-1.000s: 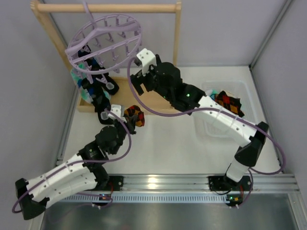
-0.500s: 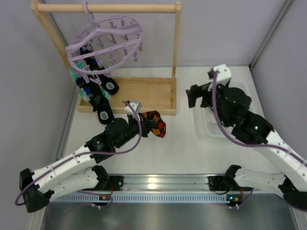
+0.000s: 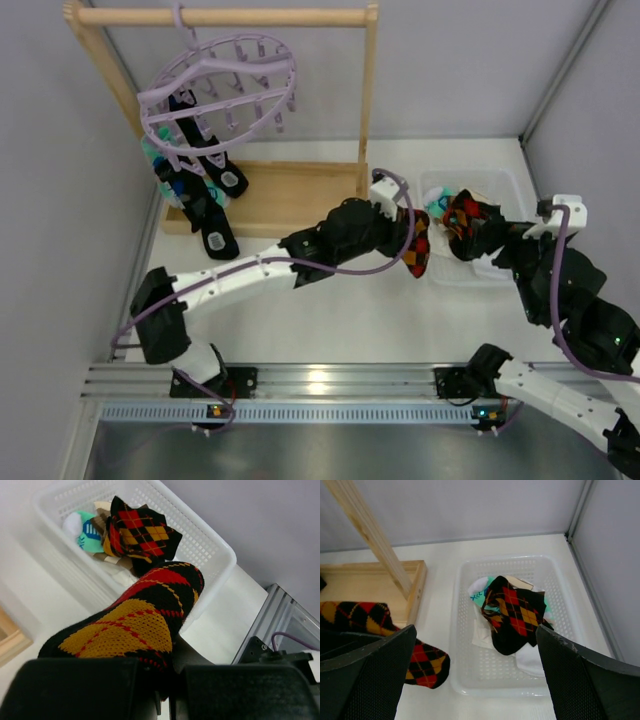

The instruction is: Remove the socks clipped to the hanger

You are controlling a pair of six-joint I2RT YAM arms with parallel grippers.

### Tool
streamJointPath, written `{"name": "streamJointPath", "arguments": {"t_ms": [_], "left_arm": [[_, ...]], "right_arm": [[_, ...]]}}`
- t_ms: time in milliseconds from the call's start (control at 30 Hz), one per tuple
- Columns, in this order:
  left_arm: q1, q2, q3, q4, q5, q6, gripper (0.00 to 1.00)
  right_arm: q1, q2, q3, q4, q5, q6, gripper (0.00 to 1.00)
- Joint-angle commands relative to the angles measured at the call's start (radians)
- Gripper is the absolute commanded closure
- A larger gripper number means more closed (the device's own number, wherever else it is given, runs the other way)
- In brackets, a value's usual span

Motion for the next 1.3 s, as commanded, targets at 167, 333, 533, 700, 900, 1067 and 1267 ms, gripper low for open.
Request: {"name": "streamJointPath", "arguments": {"t_ms": [167, 333, 533, 700, 900, 1067, 1267], "left_arm": [[0.001, 0.329, 0.385, 0.059, 0.14, 0.161, 1.0], [0.001, 0.527, 0.589, 0.057, 0.153, 0.222, 1.0], [0.001, 0.749, 0.789, 0.056, 0.229, 0.239, 0.96], [0.001, 0.874, 0.887, 0.022, 0.297, 0.185, 0.48], [-0.008, 0.79, 0.876, -0.054, 0.207, 0.227, 0.02], [-0.008, 0.61, 0.771, -0.058, 0.092, 0.242, 0.02], [-0.009, 0.408, 0.59, -0.058, -0.04, 0.213, 0.02]], "right_arm": [[-0.007, -0.103, 0.078, -0.146, 0.124, 0.017, 0.0], [-0.007, -0.132, 0.081, -0.173, 0.141, 0.02, 0.0], [-0.009, -0.155, 0.066, -0.192, 0.128, 0.03, 0.0], [-0.007, -0.161, 0.066, -0.202, 0.122, 0.028, 0.01], [-0.007, -0.166, 0.058, -0.194, 0.084, 0.017, 0.01], [-0.007, -0.161, 0.055, -0.185, 0.07, 0.025, 0.01], [-0.007, -0.157, 0.054, -0.15, 0.03, 0.03, 0.0]]}}
